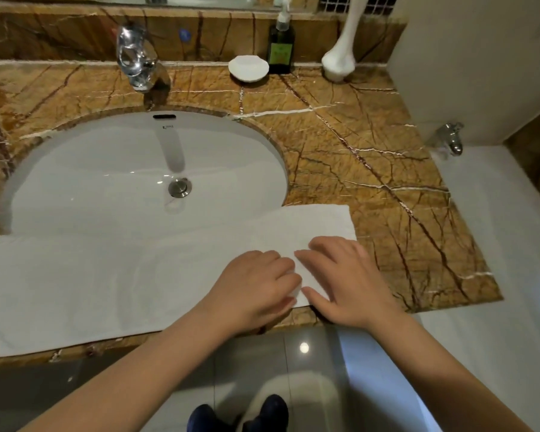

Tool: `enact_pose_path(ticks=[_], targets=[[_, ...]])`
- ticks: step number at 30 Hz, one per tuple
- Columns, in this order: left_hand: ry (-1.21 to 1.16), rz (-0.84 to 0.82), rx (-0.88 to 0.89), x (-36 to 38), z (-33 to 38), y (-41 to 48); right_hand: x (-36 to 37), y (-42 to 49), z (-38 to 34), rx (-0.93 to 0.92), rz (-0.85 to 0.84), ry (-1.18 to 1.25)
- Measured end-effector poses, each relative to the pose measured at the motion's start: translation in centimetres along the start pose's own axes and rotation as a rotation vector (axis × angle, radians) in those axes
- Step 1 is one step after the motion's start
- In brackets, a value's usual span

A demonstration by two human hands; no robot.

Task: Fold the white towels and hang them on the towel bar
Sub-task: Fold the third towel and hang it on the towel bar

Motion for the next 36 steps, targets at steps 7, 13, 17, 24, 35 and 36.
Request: enact_pose_path(ticks=[7,13,17,24,35,36], targets=[[0.039,-0.030,0.061,0.4,0.7,0.4,-0.1,-0.9,-0.2,-0.202,-0.020,-0.045],[0.037,-0.037,0.018,0.5,1.4,0.6,-0.6,-1.5,0.0,-0.243,0.012,-0.058],[0.085,0.021,-0.014,0.2,1.4,0.8,-1.0,-1.7,0.6,-0.242,0.031,-0.039],[0.122,0.072,-0.143,-1.3,-0.1,1.1,-2.8,-1.5,1.6,-0.133,0.273,0.002],[0.032,-0.023,-0.121,-0.8,-1.3,-1.3,-2.4,-3.0,2.9,-0.033,0.229,-0.003],[0.014,0.001,-0.129,-1.0,-1.4,-1.4,-2.5,-3.0,3.0,-0.028,0.232,-0.006]])
Point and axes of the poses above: each hand's wrist, its own y-axis towards the middle knuckle, its own x-axis out of the palm, z = x × y, the point moved 8 cm from there along y, towards the middle knuckle, and after that the axes turned 10 degrees about z, right-handed, at the moved point
